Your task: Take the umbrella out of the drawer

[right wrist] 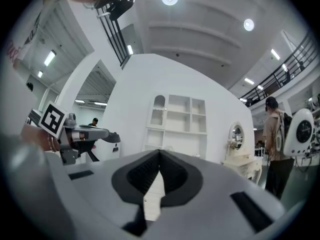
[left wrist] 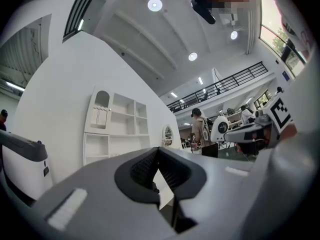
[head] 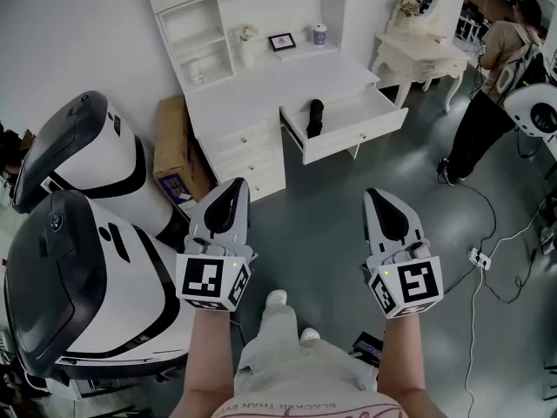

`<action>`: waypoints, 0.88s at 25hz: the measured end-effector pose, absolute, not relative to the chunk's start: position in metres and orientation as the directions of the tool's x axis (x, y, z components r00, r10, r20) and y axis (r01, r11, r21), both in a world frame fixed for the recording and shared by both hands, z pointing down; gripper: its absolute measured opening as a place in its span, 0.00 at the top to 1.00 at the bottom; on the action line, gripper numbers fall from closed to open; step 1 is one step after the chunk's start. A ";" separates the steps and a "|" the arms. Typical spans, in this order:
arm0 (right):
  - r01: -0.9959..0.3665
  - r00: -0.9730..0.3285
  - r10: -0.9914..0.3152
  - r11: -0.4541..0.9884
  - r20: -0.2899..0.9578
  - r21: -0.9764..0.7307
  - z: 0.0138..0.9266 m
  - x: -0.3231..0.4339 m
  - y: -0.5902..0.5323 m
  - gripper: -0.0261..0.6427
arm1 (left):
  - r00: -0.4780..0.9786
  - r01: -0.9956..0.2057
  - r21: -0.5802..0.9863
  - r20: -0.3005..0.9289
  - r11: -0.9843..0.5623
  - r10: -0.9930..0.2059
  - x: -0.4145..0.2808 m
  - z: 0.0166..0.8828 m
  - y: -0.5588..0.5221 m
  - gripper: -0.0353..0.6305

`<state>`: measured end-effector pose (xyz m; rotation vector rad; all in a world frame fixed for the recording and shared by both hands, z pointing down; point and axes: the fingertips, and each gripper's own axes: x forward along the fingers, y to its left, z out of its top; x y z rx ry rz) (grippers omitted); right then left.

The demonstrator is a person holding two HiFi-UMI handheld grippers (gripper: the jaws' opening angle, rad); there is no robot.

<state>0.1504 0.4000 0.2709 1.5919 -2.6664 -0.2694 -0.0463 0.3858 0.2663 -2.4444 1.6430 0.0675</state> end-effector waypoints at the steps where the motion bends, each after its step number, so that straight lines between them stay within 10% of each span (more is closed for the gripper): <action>1: -0.870 -0.476 -0.877 0.461 -0.058 0.173 0.272 0.150 0.394 0.95 | 0.380 -0.923 -0.132 -0.147 -0.363 -0.913 -0.047 0.266 0.379 0.93; 22: -0.860 -0.486 -0.874 0.479 0.003 0.179 0.287 0.070 0.194 0.95 | 0.404 -0.914 -0.095 -0.128 -0.395 -0.906 -0.123 0.282 0.177 0.93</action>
